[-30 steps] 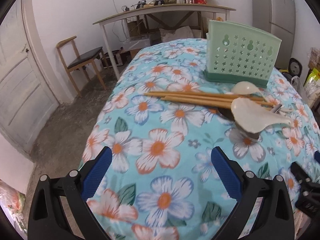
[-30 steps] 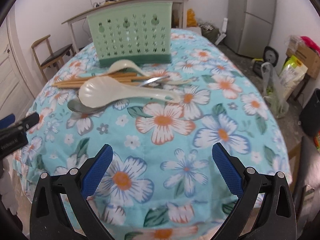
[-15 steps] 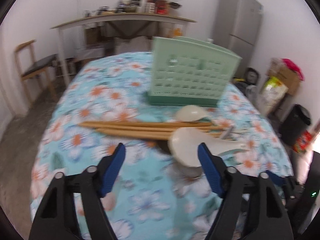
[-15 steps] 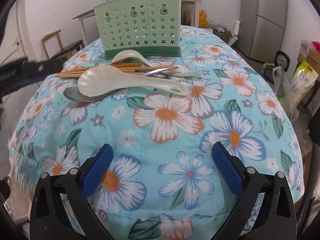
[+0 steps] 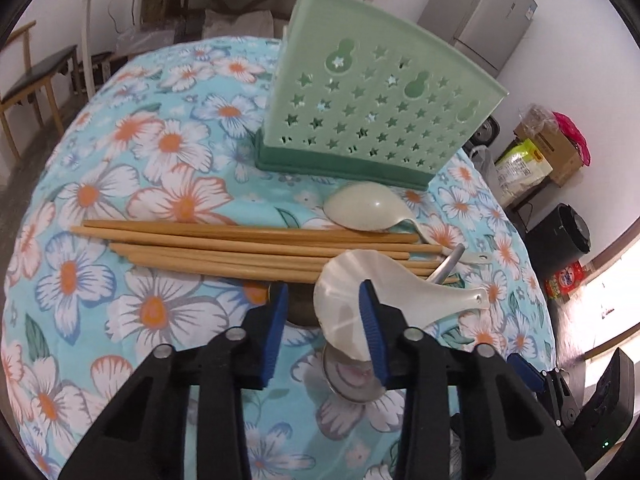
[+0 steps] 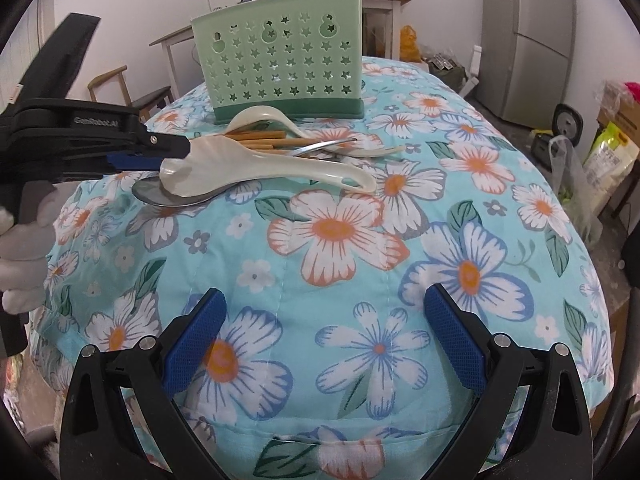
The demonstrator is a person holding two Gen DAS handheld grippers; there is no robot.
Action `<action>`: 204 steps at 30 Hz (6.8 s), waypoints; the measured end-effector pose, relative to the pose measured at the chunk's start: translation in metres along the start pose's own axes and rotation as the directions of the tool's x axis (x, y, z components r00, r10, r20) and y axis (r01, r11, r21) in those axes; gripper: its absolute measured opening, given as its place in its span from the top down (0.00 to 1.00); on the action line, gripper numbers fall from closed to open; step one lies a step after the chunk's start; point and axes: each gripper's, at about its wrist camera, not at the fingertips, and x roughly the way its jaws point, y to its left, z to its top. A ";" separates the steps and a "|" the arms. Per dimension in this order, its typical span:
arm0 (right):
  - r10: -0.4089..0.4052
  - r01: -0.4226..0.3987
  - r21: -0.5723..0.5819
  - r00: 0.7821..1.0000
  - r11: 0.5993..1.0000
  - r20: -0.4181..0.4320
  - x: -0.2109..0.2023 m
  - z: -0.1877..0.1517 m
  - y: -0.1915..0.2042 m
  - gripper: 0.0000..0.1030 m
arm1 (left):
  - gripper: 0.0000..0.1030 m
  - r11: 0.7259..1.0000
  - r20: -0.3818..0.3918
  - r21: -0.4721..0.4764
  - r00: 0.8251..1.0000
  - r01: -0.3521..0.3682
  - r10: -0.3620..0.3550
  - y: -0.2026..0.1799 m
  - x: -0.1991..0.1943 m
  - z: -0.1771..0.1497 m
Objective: Organize utensils
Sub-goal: 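Reach the left gripper to the cream ceramic spoon and close on it, then lift the cream spoon with the left gripper while the right gripper grasps a metal spoon, then carry the cream spoon and metal spoon over the green holder with both grippers, then open the left gripper releasing the cream spoon into the holder while the right drops the metal spoon, then move the left gripper to the second metal spoon and close on it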
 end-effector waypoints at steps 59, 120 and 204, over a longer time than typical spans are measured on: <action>-0.080 0.171 -0.581 0.981 0.796 0.179 0.025 0.027 0.142 0.68 | 0.99 0.982 0.496 -0.099 0.864 0.159 -0.090 0.056 -0.216 -0.040; 0.525 -0.562 0.011 0.779 0.827 0.343 -0.107 0.270 -0.056 0.99 | 0.99 0.907 0.282 0.259 0.924 -0.332 0.257 -0.016 -0.120 0.172; 0.391 -0.353 0.208 0.900 0.912 -0.190 0.028 0.062 -0.041 0.11 | 0.94 0.928 -0.002 -0.356 0.993 0.108 -0.116 0.050 0.008 -0.015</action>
